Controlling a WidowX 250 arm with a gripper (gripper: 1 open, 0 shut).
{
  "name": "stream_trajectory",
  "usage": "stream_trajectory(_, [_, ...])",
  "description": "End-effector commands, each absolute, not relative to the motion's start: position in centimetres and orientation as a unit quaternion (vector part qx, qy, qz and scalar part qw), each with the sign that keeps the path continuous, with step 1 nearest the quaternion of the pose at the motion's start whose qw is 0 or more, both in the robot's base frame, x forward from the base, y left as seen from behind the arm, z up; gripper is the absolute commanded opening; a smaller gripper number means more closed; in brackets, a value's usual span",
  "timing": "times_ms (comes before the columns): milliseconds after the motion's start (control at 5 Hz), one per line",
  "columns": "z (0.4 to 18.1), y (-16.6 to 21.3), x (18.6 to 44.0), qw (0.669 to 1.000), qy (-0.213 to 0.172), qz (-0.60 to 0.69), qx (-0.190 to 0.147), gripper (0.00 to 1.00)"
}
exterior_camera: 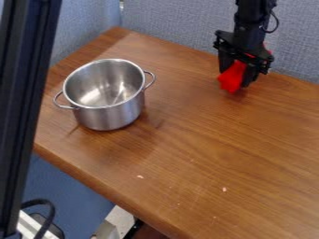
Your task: Put the red object in the metal pot
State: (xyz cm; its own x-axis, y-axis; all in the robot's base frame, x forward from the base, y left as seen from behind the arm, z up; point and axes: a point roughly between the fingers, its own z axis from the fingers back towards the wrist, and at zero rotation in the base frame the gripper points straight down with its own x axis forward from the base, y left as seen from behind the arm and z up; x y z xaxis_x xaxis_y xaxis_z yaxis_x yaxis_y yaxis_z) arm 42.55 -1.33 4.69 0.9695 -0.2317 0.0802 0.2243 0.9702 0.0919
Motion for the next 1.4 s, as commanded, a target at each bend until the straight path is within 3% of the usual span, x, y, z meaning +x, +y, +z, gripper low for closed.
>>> stream_trajectory(0, [8.5,-0.4,43.1,0.989,-0.088,-0.107,0.051,0.0])
stream_trajectory(200, [8.7,-0.2,43.1,0.989,-0.088,-0.106,0.054,0.0])
stream_trajectory(800, [11.7,1.4,42.1,0.99,-0.099,-0.087,0.058,0.0])
stream_trajectory(1200, [15.6,3.5,38.7,0.99,-0.12,-0.06,0.047,0.0])
